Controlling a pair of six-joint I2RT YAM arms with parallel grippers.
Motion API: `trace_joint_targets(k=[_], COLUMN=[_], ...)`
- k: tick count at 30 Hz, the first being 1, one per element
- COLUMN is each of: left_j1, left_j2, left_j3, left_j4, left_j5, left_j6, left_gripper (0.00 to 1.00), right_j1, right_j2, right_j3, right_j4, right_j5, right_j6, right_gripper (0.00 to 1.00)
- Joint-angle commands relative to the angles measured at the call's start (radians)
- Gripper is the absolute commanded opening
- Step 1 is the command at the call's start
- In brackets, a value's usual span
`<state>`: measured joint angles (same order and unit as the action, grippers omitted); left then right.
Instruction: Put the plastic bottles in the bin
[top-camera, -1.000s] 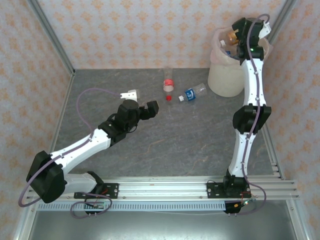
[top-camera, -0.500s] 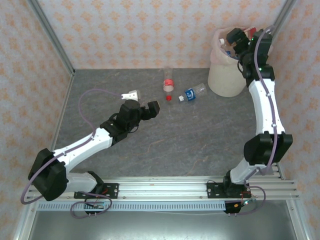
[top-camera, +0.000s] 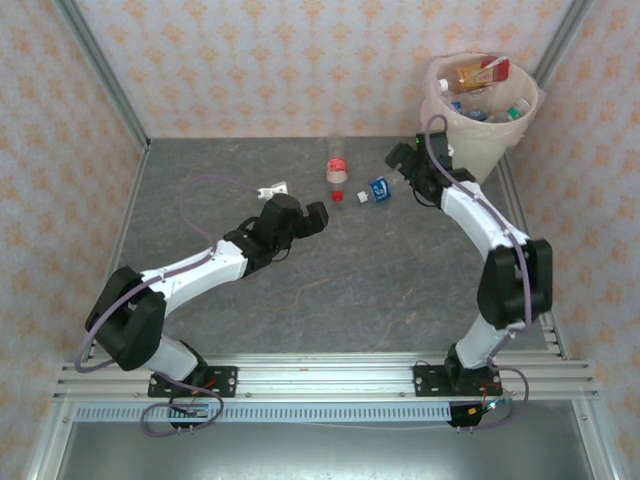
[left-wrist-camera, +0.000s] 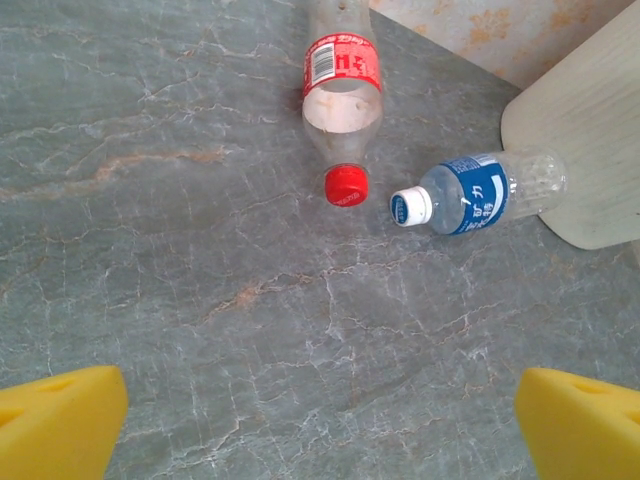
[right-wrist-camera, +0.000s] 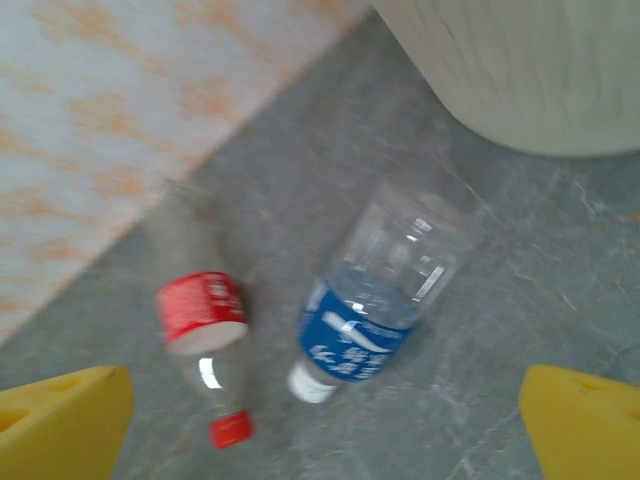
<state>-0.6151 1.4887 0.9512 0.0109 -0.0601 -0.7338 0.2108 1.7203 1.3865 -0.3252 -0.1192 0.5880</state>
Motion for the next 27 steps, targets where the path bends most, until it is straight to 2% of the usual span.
trace_joint_targets(k=[1, 9, 18, 23, 27], left_j1=[0.002, 0.003, 0.006, 0.008, 0.008], left_j2=[0.007, -0.004, -0.012, -0.017, -0.013], left_j3=[0.029, 0.023, 0.007, -0.003, -0.002], left_j4=[-0.025, -0.054, -0.054, -0.054, -0.054], left_j5=[-0.012, -0.030, -0.033, -0.038, -0.037], left_j6=[-0.019, -0.012, -0.011, -0.013, -0.013], left_gripper=[1.00, 1.00, 1.00, 1.00, 1.00], right_j1=[0.009, 0.010, 0.010, 0.010, 0.010], right_j2=[0.111, 0.314, 0.478, 0.503, 0.432], right_j3=[0.102, 0.229, 0.339, 0.327, 0.255], right_j4=[-0.077, -0.114, -0.078, -0.028, 0.067], right_j5=[0.052, 0.152, 0.107, 0.125, 0.121], right_j6=[0.032, 0.187, 0.266, 0.267, 0.213], right_gripper=[0.99, 0.99, 0.98, 0.88, 0.73])
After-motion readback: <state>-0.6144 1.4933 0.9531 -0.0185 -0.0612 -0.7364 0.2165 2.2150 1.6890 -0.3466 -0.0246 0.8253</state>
